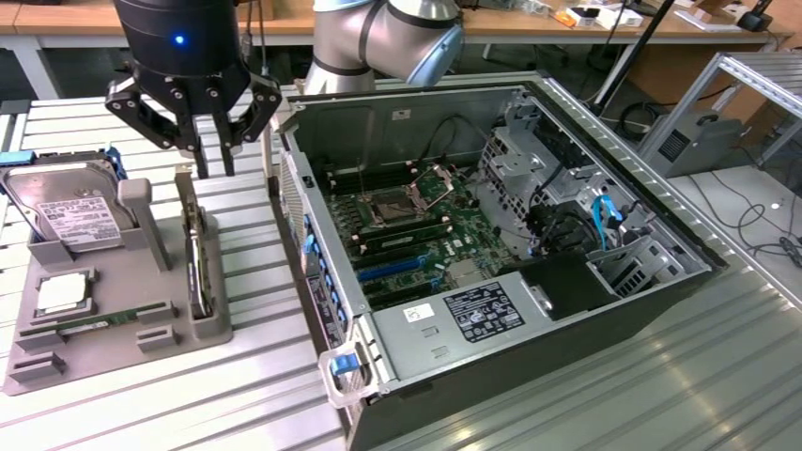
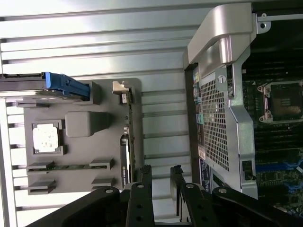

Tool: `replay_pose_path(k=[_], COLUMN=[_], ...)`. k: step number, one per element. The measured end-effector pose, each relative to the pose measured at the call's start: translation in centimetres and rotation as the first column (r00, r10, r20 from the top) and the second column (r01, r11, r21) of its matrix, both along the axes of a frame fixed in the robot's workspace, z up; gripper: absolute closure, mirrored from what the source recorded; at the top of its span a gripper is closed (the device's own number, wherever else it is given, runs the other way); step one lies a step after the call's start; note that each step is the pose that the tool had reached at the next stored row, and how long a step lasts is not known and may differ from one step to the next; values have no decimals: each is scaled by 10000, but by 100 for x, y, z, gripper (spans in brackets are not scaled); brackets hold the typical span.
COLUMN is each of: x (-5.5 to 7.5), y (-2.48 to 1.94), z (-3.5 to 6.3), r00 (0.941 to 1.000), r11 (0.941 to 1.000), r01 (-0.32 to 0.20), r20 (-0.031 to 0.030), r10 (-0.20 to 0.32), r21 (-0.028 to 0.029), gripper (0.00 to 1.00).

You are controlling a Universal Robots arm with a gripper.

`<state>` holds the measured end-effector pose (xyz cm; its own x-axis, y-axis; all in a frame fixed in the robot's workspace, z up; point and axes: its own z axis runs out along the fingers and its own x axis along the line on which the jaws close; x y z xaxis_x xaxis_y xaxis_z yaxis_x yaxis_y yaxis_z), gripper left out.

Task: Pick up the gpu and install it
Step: 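Pick up the gpu and move the gpu toward the slot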

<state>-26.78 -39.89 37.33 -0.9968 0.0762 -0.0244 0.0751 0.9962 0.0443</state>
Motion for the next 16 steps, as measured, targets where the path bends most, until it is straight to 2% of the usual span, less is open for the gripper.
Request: replay_pose_path(k=[16], x=[0], y=[0], z=[-38], r00=[10000], r11=[10000], r01=[0], r20=[0], r10=[0], r21=[0], gripper=[70])
